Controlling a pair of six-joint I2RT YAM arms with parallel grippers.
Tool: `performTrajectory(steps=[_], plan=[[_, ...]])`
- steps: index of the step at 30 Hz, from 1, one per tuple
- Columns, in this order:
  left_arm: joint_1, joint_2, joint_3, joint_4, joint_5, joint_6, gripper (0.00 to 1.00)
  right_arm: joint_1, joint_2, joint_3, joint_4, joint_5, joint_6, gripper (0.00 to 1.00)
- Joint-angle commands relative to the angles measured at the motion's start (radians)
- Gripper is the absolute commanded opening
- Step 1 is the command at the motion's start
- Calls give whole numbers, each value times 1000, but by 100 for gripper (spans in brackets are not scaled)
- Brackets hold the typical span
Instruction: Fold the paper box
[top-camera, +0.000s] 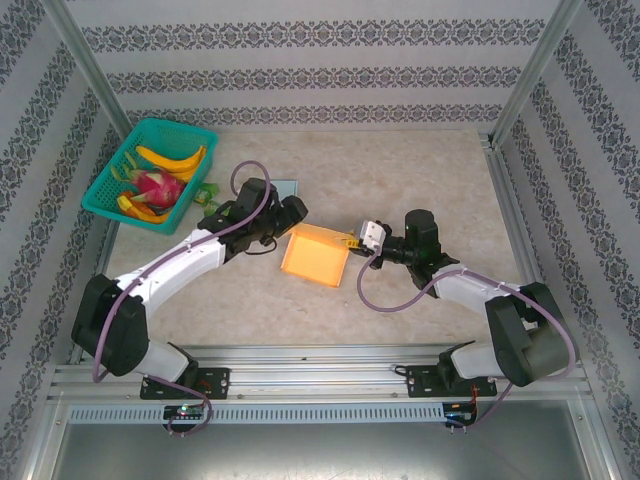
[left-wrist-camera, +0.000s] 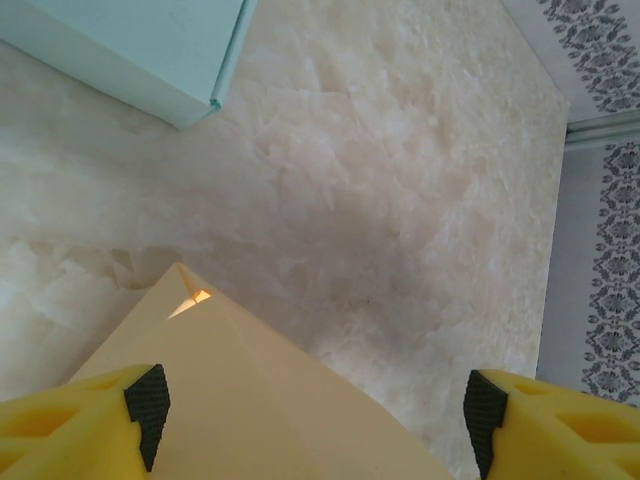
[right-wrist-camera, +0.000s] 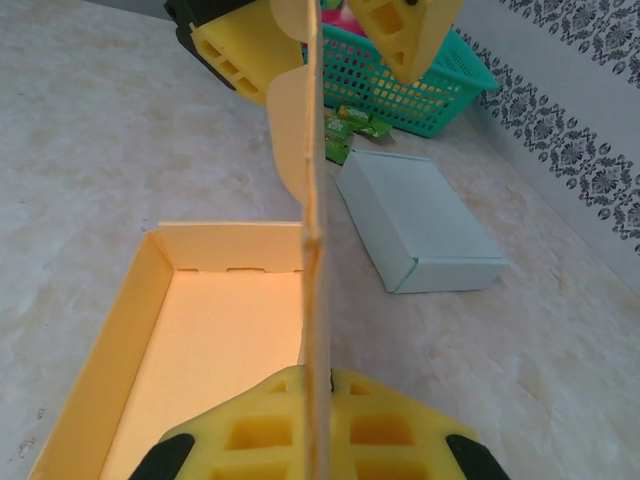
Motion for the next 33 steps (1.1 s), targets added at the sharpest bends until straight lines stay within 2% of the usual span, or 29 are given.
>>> performTrajectory(steps=[1,9,16,24,27,33], plan=[[-38,15,21,18,30,-12,75,17,-17,-7,34,-12,-25,0],[-59,38,13,27,18,-15,58,49,-25,-10,-7,48,-94,0],[-59,67,-30,58,15,-20,48,74,-16,5,-101,90,-166,9],[-60,60,-125,79,-28,-11,46,110,-45,7,-168,153,-197,24],[-60,43,-159,77,-64,-9,45,114,-57,-2,-167,187,-181,37],[-61,11,-208,74,-89,-8,45,139,-114,-29,-191,240,-131,52]])
